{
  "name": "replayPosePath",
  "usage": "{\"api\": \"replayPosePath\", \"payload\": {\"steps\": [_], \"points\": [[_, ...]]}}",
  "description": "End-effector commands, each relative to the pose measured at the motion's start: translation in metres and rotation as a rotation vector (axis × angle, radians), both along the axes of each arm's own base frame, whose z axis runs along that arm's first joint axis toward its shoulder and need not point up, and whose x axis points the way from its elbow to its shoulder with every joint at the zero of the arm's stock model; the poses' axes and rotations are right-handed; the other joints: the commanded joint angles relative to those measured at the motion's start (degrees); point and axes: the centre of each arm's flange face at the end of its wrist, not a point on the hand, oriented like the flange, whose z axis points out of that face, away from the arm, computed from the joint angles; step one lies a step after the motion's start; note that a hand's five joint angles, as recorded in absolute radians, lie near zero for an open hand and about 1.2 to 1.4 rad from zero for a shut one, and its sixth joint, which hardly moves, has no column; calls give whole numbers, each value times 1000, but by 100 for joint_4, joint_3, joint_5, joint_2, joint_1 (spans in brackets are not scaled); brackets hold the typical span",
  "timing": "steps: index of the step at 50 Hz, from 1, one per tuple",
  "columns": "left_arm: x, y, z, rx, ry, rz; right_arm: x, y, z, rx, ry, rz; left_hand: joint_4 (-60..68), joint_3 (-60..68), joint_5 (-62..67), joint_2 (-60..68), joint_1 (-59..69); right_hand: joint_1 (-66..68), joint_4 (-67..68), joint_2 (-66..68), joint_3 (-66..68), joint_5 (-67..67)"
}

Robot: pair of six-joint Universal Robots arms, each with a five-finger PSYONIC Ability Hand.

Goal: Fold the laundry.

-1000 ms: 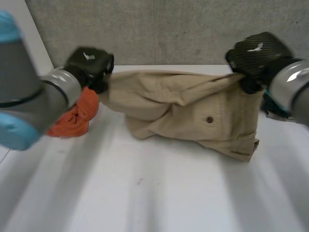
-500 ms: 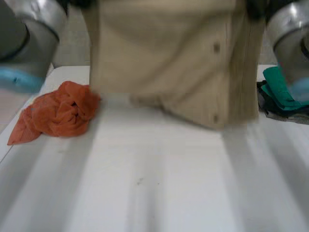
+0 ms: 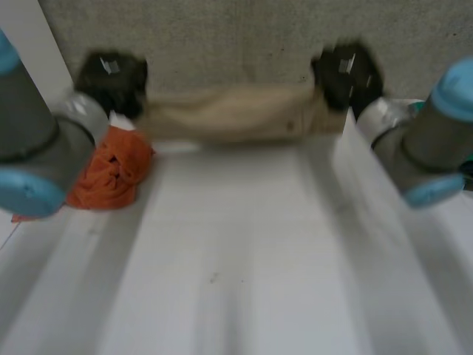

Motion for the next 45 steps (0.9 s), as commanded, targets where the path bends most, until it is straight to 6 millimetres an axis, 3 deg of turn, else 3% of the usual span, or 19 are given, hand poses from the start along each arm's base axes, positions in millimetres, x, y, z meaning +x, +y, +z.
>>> {"api": "replayPosePath", "payload": {"steps": [1, 4, 7, 13, 19, 23, 26, 30, 31, 34, 35, 38, 39, 43, 45], "points": [[-1, 32, -93, 221, -161, -68, -14, 28, -113, 260, 242, -2, 1147, 1188, 1384, 1150, 1305, 1521, 1135, 1280, 1186, 1165], [3, 50, -111, 306, -233, -89, -22, 47, -123, 327, 328, -10, 1147, 1188, 1384, 1150, 1305, 1521, 1135, 1280, 1186, 1165], [6, 67, -113, 346, -283, -116, -27, 64, -119, 374, 381, -8, 1147, 1188, 1384, 1150, 1305, 1521, 1135, 1280, 1186, 1165], [20, 113, -81, 348, -332, -181, -49, 115, -73, 463, 512, 8, 1147, 1188, 1384, 1150, 1305, 1521, 1135, 1280, 1186, 1165], [39, 165, -70, 488, -470, -258, -80, 158, -54, 695, 701, 56, 1147, 1188, 1384, 1150, 1305, 1521, 1135, 1280, 1186, 1165], [46, 185, -69, 622, -522, -339, -89, 169, -49, 798, 769, 111, 1147, 1188, 1384, 1150, 1305, 1521, 1135, 1280, 1186, 1165], [43, 189, -67, 634, -525, -392, -87, 164, -49, 781, 750, 119, 1147, 1188, 1384, 1150, 1305, 1521, 1135, 1280, 1186, 1165], [25, 158, -58, 473, -493, -391, -82, 136, -51, 746, 632, 47, 1147, 1188, 1384, 1150, 1305, 1521, 1135, 1280, 1186, 1165], [16, 140, -57, 409, -479, -372, -79, 123, -52, 731, 575, 17, 1147, 1188, 1384, 1150, 1305, 1521, 1135, 1280, 1186, 1165], [-2, 108, -49, 283, -444, -325, -75, 100, -55, 704, 483, -44, 1147, 1188, 1384, 1150, 1305, 1521, 1135, 1280, 1186, 1165], [-13, 86, -39, 197, -413, -277, -73, 86, -56, 674, 433, -91, 1147, 1188, 1384, 1150, 1305, 1521, 1135, 1280, 1186, 1165], [-29, 51, -26, 97, -356, -204, -71, 66, -55, 613, 378, -163, 1147, 1188, 1384, 1150, 1305, 1521, 1135, 1280, 1186, 1165], [-40, 29, -21, 40, -325, -163, -70, 52, -56, 560, 352, -209, 1147, 1188, 1384, 1150, 1305, 1521, 1135, 1280, 1186, 1165], [-69, -9, -19, -37, -257, -124, -68, 20, -60, 434, 298, -291, 1147, 1188, 1384, 1150, 1305, 1521, 1135, 1280, 1186, 1165], [-79, -19, -23, -42, -250, -122, -65, 8, -62, 383, 280, -304, 1147, 1188, 1384, 1150, 1305, 1521, 1135, 1280, 1186, 1165]]}}
